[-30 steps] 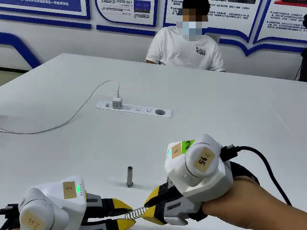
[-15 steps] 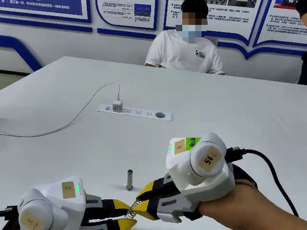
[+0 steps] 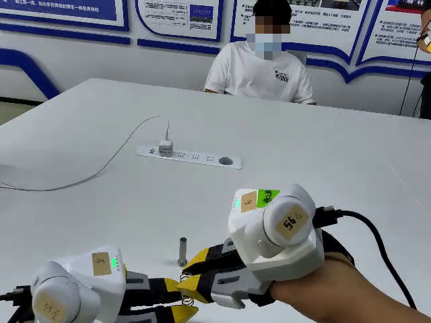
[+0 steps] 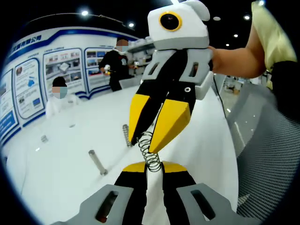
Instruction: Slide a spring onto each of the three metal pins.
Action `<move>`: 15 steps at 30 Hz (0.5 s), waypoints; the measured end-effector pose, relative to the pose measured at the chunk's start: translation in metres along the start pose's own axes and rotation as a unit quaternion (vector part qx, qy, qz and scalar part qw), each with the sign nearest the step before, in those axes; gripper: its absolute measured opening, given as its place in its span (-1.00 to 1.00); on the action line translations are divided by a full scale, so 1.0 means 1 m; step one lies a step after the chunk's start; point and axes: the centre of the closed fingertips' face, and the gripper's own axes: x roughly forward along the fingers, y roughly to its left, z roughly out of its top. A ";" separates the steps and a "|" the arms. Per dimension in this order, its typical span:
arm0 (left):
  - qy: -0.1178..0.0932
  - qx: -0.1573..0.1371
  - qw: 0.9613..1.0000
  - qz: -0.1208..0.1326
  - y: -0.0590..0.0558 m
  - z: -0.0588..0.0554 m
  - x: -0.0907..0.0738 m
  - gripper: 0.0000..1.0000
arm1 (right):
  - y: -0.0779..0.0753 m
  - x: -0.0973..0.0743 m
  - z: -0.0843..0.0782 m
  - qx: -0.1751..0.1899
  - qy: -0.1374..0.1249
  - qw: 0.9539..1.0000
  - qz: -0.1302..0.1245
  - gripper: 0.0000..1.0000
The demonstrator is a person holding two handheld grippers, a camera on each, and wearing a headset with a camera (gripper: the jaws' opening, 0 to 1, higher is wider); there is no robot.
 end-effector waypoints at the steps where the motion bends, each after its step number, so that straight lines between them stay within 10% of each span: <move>1: 0.000 0.000 1.000 0.000 0.000 0.000 0.000 -0.77 | 0.000 0.000 0.000 0.000 0.000 1.000 0.000 -0.77; 15: 0.000 -0.013 1.000 0.008 0.004 -0.001 -0.001 -0.70 | -0.004 0.001 0.002 0.000 -0.005 1.000 -0.007 -0.77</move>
